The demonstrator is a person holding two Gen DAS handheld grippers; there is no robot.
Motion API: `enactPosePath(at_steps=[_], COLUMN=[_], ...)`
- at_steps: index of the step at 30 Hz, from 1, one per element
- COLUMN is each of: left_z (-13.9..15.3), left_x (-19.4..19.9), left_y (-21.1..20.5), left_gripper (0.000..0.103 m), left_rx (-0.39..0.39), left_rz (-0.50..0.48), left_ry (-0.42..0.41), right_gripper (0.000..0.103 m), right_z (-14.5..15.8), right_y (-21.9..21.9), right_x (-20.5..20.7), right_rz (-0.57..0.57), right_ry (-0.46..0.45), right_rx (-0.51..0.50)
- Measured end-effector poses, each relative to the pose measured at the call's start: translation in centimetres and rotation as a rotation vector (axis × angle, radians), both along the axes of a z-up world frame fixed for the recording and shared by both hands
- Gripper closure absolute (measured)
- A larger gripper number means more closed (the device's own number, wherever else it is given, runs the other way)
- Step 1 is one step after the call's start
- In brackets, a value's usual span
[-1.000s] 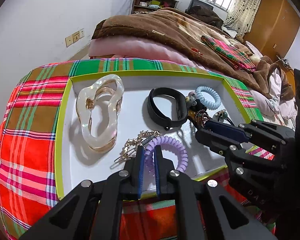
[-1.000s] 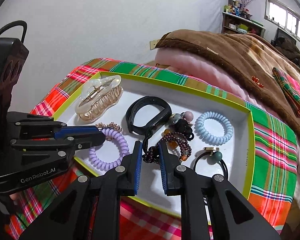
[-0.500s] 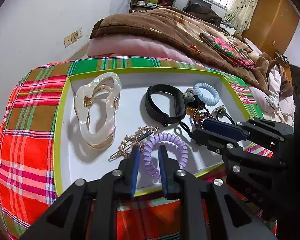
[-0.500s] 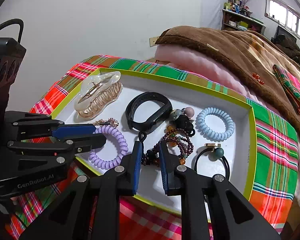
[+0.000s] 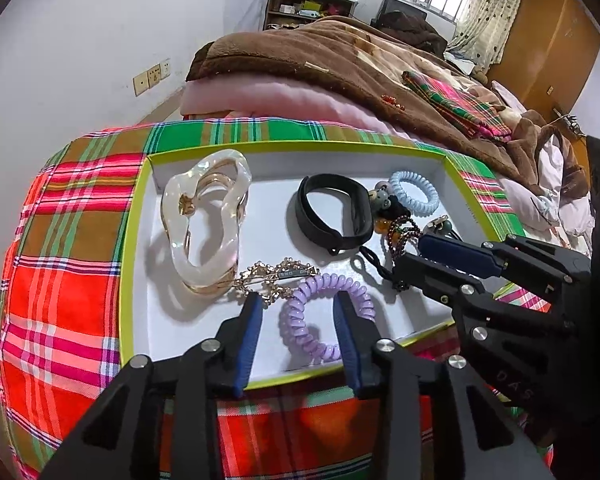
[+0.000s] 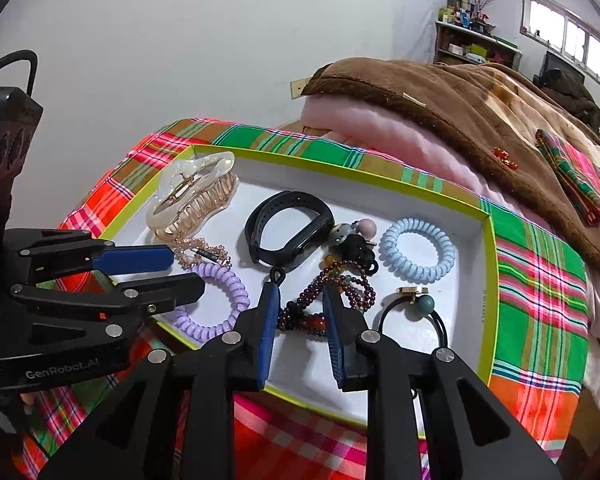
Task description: Organize jewelry
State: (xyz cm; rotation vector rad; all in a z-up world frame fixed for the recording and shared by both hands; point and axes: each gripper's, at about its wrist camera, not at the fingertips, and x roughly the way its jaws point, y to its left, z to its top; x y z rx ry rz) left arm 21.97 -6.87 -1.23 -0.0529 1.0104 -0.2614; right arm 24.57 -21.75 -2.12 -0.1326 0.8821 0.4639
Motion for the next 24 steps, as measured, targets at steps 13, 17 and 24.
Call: enactPosePath(at_steps=[13,17,24], left_z=[2.4,3.1,4.1], left_x=[-3.8,-5.4,-8.6], left_y=[1.2,1.4,1.6], left_gripper=[0.049,0.048,0.044], left_rx=[0.028,0.048,0.086], left_rz=[0.078,0.093,0.130], left_ry=[-0.112,-0.150,-0.234], right_gripper=[0.055,0.055,0.055], right_z=[2.4,2.7,3.7], right_y=[-0.8,-1.0,-1.4], right_x=[-4.5,-6.5,-10.1], right_rz=[-0.112,-0.164,-0.231], right_ry=[-0.101,-0.123,-0.183], right_rx=[0.034,0.050,0.071])
